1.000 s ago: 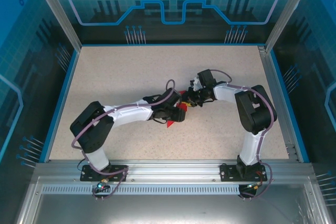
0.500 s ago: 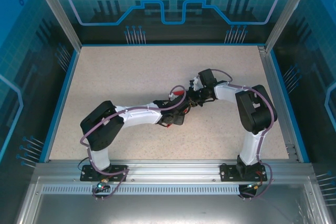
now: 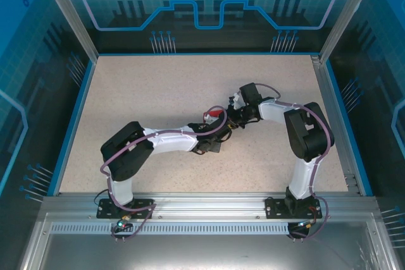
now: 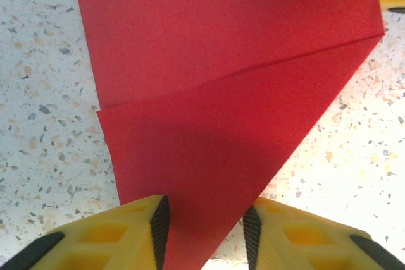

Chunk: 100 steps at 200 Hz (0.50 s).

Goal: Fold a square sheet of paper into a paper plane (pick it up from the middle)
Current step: Fourth fold the wing at the center of the table.

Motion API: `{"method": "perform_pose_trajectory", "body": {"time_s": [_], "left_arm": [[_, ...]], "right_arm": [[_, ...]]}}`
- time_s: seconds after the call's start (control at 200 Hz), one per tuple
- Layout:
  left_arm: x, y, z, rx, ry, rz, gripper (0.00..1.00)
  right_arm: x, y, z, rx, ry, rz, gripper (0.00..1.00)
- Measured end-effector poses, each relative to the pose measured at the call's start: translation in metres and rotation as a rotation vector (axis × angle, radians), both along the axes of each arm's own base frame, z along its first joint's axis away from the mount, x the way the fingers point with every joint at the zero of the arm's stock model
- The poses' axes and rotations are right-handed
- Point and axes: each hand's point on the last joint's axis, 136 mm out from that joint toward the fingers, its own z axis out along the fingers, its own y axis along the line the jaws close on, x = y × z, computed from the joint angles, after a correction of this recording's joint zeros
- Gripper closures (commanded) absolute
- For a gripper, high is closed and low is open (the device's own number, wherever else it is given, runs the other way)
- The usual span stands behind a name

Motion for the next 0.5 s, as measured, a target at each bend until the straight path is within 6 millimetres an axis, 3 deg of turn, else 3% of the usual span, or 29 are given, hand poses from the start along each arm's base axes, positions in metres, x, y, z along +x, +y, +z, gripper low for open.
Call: {"method": "perform_pose_trajectory", "body": {"time_s": [0.24, 0.5], "left_arm": [[0.0008, 0.0026, -0.0009, 0.016, -0.011, 0.009, 0.59], [-0.0023, 0.0079, -0.0057, 0.038, -0.009, 0.009, 0.66]], "right_arm": [[-0.001, -0.0004, -0.0006, -0.003, 0.005, 0.001, 0.81], [-0.0012, -0.0004, -0.0006, -0.003, 0.003, 0.003, 0.82]]}}
